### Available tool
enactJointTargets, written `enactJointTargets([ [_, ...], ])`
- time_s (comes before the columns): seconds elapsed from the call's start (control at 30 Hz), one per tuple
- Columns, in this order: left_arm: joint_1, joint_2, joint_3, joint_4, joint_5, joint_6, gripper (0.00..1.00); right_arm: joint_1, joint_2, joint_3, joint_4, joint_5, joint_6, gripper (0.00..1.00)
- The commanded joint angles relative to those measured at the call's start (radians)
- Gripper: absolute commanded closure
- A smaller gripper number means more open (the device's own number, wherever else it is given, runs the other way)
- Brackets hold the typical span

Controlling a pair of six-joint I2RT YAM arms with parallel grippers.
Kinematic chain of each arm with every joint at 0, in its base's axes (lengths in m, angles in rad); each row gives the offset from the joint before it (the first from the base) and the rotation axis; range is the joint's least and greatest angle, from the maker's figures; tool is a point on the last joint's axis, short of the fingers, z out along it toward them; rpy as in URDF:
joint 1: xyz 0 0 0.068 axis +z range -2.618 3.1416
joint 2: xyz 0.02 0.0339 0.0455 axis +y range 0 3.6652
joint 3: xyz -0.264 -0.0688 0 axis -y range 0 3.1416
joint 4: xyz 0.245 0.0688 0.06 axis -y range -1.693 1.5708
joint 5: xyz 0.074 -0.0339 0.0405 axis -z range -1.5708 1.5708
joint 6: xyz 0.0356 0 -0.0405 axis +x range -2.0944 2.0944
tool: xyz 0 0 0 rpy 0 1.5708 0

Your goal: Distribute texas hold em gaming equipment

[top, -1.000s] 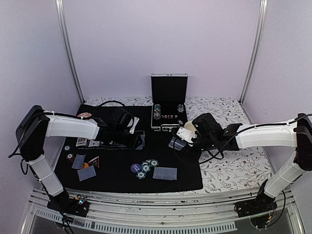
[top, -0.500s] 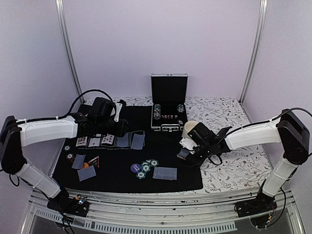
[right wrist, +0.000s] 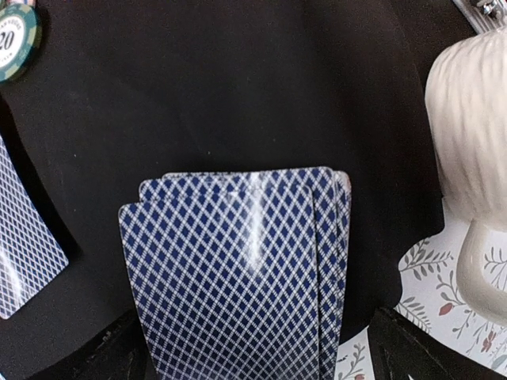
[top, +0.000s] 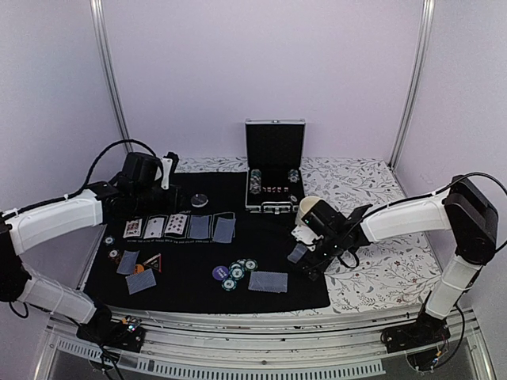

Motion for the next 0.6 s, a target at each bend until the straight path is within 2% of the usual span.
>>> enactJointTargets([
  [0.0,0.04,-0.05,-0.005,-0.016,-0.004,0.028,0.6,-0.004,-0.016,0.052,-0.071,0.01,-0.002,0.01],
  [0.13,0.092,-0.097,0.008,-0.024,-0.021,0.056,0.54,-0.006,-0.099,0.116,-0.122,-0.024,-0.035,0.01],
  [0.2,0.126,-0.127,0.01,-0.017,-0.045,0.069,0.51,-0.005,-0.162,0.149,-0.121,-0.093,-0.067,0.01],
  [0.33,0.235,-0.188,-0.01,0.048,-0.043,0.075,0.41,-0.034,-0.309,0.186,-0.001,-0.23,-0.151,0.01],
  [0.4,0.309,-0.212,-0.036,0.112,-0.04,0.073,0.37,-0.119,-0.396,0.176,0.123,-0.28,-0.149,0.01],
  [0.5,0.427,-0.222,-0.056,0.184,-0.08,0.075,0.35,-0.327,-0.531,0.096,0.372,-0.308,-0.062,0.01],
  [0.57,0.51,-0.222,-0.078,0.246,-0.133,0.069,0.27,-0.477,-0.599,0.028,0.496,-0.294,0.005,0.01],
])
